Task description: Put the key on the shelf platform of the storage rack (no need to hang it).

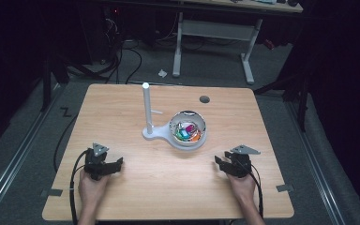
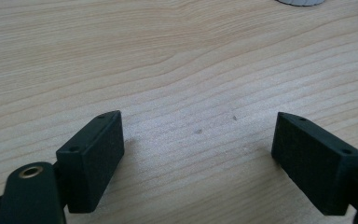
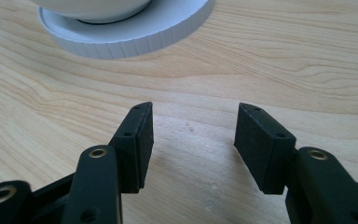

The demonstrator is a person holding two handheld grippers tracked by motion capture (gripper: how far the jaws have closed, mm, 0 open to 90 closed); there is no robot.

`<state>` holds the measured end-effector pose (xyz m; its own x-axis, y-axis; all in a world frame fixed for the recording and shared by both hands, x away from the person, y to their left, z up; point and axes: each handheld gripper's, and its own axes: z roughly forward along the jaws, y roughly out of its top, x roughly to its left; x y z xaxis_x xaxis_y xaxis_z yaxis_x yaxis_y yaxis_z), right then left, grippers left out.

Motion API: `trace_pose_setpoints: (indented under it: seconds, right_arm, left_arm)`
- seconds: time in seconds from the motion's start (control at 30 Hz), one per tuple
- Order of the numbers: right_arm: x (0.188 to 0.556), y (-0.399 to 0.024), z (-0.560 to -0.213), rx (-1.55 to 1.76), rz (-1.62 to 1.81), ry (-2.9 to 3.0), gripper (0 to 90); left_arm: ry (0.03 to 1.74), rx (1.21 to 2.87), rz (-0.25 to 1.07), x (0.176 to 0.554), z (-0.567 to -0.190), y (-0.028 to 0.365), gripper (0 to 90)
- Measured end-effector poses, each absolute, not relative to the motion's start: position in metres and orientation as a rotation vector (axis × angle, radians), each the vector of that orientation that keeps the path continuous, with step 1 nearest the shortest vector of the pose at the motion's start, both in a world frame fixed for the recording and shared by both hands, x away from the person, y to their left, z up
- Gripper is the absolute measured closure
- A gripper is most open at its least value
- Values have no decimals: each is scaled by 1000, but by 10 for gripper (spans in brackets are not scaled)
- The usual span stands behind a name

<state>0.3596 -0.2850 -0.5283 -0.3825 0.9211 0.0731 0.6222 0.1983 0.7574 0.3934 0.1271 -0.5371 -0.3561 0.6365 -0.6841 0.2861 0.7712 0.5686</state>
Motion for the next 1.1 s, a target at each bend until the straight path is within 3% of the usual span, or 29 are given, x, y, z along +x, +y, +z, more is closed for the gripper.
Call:
trace_pose_setpoints:
  seconds: [1.1]
  right_arm:
    - [368,-284,-531,1435,879,2072,401]
  left_arm:
    - [1956,693,433,393,-537,127,173]
